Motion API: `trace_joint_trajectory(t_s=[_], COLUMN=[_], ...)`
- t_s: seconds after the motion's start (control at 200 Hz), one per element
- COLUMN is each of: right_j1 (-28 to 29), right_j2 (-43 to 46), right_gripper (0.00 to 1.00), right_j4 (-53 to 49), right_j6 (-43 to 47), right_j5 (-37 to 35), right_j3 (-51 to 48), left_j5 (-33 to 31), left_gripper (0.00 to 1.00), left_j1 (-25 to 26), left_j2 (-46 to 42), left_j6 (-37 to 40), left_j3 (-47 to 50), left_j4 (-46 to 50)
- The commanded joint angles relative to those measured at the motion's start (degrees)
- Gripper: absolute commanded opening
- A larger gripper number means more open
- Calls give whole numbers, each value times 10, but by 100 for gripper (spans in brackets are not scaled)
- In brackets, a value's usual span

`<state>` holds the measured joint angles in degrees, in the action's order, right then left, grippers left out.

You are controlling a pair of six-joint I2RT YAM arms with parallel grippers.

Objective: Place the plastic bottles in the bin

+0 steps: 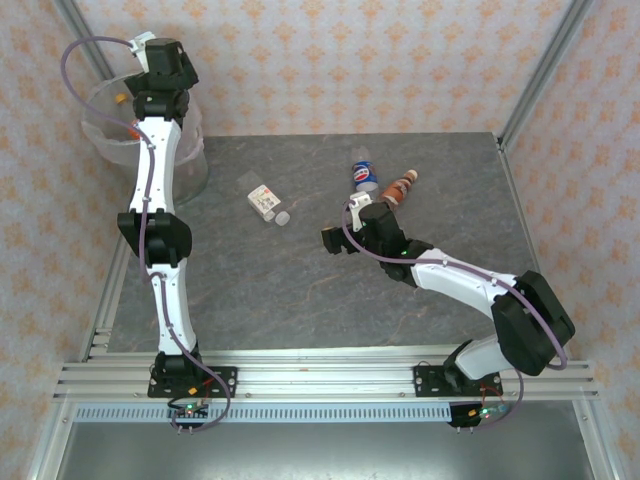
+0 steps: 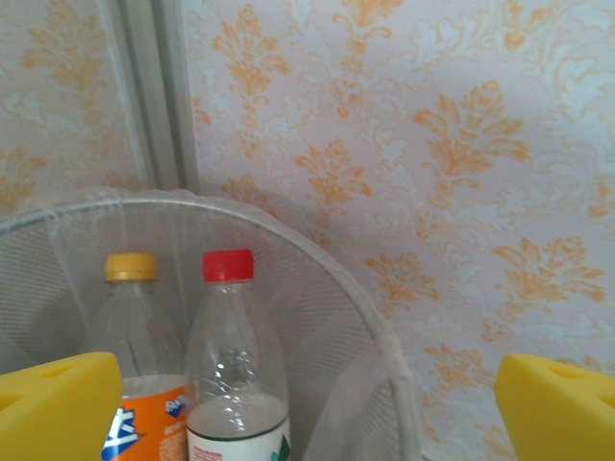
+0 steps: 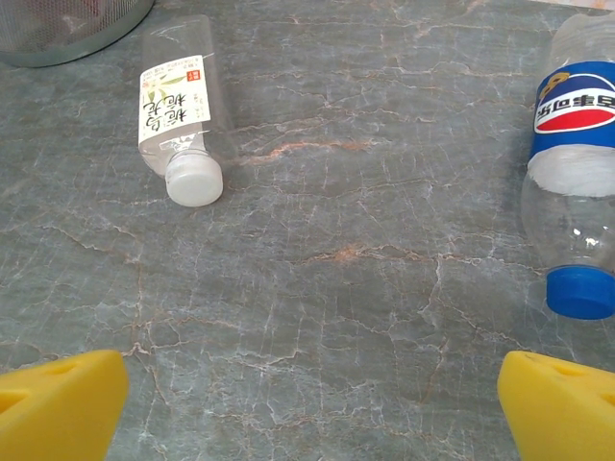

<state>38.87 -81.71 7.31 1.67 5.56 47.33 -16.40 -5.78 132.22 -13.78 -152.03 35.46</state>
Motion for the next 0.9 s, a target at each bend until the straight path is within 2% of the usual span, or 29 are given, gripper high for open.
trace_joint_trajectory(t_s=[0.0, 0.16, 0.255, 0.36, 0.545, 0.671, 0.896], right_j1=[2, 3, -1, -17, -51, -82, -164], right_j2=[16, 22, 21, 20, 19, 15, -19], right_gripper=[99, 99, 99, 99, 99, 99, 99], right_j4=[21, 44, 44, 18, -8, -37, -113], right_j6=[-15, -28, -35, -55, -107, -177, -266], right_j5=[-37, -81, -121, -133, -136, -186, -109], right_j3=[-12, -24, -24, -13, -6, 2, 48], left_j5=[44, 83, 72, 63, 81, 101, 118], left_gripper=[100, 100, 100, 100, 100, 100, 100], left_j1=[-4, 7, 28, 55, 91, 109, 127], left_j2=[-28, -54, -73, -103, -175, -223, -326], left_j6=[-22, -26, -8, 6, -7, -28, -62], left_j3=[-20, -16, -5, 30, 160, 249, 432], left_j4=[36, 66, 79, 80, 32, 4, -77])
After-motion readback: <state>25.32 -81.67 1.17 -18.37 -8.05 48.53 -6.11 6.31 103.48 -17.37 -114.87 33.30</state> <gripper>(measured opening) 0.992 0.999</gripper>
